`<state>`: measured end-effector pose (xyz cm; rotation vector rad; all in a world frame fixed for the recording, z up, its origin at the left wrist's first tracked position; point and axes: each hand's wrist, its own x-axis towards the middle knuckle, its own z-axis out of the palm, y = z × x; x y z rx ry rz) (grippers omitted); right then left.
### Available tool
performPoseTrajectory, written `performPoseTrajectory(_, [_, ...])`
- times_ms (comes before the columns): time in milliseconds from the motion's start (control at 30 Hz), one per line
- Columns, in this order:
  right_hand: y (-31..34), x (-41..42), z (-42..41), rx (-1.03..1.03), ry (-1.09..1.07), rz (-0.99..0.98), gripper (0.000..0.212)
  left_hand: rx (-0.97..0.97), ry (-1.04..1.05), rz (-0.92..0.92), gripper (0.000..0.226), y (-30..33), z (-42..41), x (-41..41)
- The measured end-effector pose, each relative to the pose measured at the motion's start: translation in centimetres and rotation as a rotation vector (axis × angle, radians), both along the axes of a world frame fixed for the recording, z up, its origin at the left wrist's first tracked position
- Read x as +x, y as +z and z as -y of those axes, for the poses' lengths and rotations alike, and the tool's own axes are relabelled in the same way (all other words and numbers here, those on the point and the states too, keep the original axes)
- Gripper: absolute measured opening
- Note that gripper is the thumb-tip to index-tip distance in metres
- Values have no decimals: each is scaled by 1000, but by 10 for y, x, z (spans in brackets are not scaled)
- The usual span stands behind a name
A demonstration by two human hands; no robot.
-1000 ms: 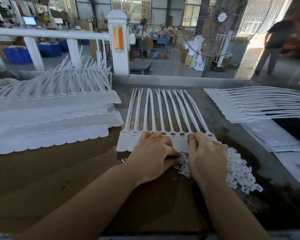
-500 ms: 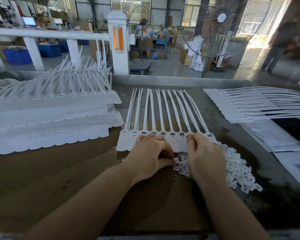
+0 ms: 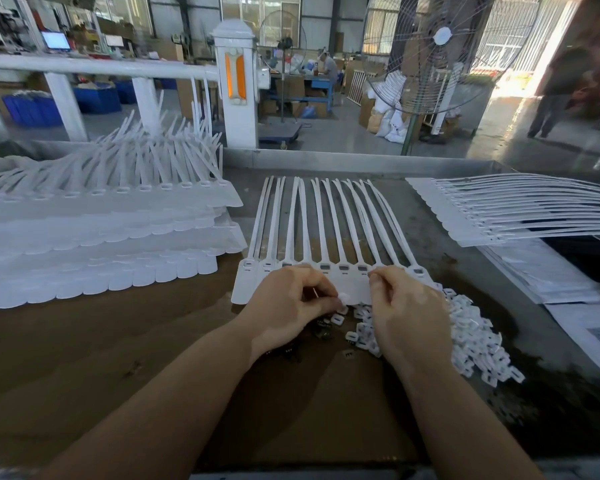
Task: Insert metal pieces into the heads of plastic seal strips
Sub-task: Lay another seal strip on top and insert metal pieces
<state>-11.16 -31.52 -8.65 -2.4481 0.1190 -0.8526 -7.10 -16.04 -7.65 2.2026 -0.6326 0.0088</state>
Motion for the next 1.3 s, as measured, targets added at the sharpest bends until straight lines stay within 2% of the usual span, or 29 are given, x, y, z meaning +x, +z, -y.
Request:
performPoseTrajectory(133, [0, -3, -6, -97, 202, 104, 13, -2, 9, 0, 14, 1, -1, 0])
performPoseTrajectory(267, [-1, -2, -6, -118, 341, 121, 8, -31, 7, -14, 3, 0, -1, 1])
performPoseTrajectory(367, [-2, -1, -3, -46, 375, 124, 13, -74, 7, -21, 3, -1, 0, 1])
performPoseTrajectory(467, [-2, 1, -3, 83, 400, 99, 14, -168, -1, -35, 13, 0, -2, 0])
performPoseTrajectory(633, [-2, 2, -4, 216, 433, 65, 16, -207, -51, -15, 23, 2, -3, -2])
performPoseTrajectory(767, [-3, 1, -4, 273, 453, 36, 18, -241, -53, 14, 18, 2, -3, -2])
performPoseTrajectory(967, [-2, 0, -4, 287, 479, 28, 15, -215, -38, 60, 22, 1, -2, -3])
performPoseTrajectory(1100, [-2, 0, -5, 204, 448, 33, 13, -179, -28, 52, 19, 2, -1, -2])
performPoseTrajectory(1233, [-4, 1, -7, -69, 246, 94, 14, -246, 7, 49, 14, 7, -4, 1])
performPoseTrajectory(1300, [-5, 2, -7, -117, 204, 23, 15, -263, 65, 56, 11, 9, -9, 5])
